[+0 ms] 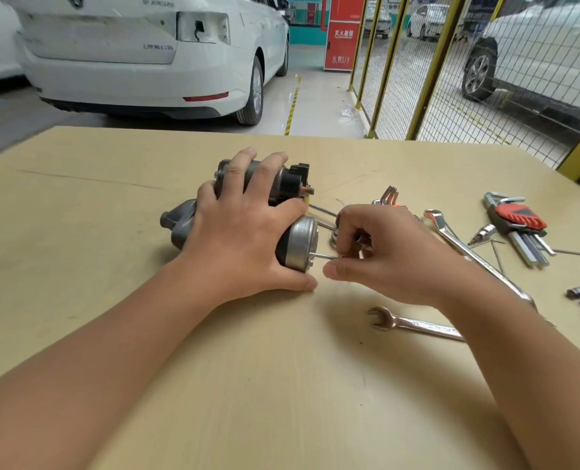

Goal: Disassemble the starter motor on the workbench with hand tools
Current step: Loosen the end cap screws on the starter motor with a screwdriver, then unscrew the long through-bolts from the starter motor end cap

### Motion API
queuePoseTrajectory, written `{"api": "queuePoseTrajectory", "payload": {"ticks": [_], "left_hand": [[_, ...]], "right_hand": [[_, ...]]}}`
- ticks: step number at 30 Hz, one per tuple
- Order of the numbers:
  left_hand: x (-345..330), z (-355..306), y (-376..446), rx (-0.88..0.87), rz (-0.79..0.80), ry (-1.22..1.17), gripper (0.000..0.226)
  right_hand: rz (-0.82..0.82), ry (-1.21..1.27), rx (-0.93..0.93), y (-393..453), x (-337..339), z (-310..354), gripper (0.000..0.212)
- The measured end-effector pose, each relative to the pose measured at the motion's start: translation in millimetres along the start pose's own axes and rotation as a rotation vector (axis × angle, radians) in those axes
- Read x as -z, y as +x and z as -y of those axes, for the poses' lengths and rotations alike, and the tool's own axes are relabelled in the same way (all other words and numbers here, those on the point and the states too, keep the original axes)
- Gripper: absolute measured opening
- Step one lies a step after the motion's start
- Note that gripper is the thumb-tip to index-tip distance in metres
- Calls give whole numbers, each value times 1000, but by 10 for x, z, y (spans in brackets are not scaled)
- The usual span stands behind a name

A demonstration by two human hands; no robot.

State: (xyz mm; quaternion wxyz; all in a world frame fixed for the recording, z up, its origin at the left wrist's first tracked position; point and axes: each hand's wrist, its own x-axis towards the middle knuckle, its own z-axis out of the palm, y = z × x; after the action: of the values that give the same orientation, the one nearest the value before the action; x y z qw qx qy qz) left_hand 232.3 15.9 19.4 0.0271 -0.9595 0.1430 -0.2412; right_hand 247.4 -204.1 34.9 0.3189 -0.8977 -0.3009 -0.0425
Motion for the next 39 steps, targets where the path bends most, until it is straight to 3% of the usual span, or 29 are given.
{"api": "queuePoseTrajectory", "payload": {"ticks": [5,7,9,11,13,17,19,22,24,28,32,36,39], "left_hand": [[-25,72,8,-63,-26,-83,82],[-2,175,6,-120,10,-153,81],[31,275,-11,-153,52,-217,79],[60,329,-32,-154,87,-251,78],[81,345,-39,-151,108,-263,78],[85,364,-45,-160,104,-294,77],[73,377,-52,-168,83,-312,76],[59,390,-54,-171,58,-332,76],[55,391,-50,-171,59,-336,77],[49,386,-58,-172,52,-346,80],[38,393,-67,-176,36,-362,80],[42,384,-74,-180,32,-355,83],[19,356,-103,-168,8,-322,85]], "right_hand": [[109,-11,-94,-28,67,-9,46],[67,180,-194,-13,141,-58,37],[45,326,-263,2,178,-118,53],[19,280,-283,6,162,-143,65],[1,190,-245,14,110,-132,60],[-3,137,-167,14,60,-93,17],[-41,155,-149,17,50,-80,11],[-94,168,-101,17,30,-61,21],[-94,121,-79,20,1,-48,15],[44,-61,-112,34,-118,-18,33],[77,-118,-94,31,-148,30,16],[5,103,-176,35,-115,23,17],[-1,254,-200,25,-109,22,41]]}}
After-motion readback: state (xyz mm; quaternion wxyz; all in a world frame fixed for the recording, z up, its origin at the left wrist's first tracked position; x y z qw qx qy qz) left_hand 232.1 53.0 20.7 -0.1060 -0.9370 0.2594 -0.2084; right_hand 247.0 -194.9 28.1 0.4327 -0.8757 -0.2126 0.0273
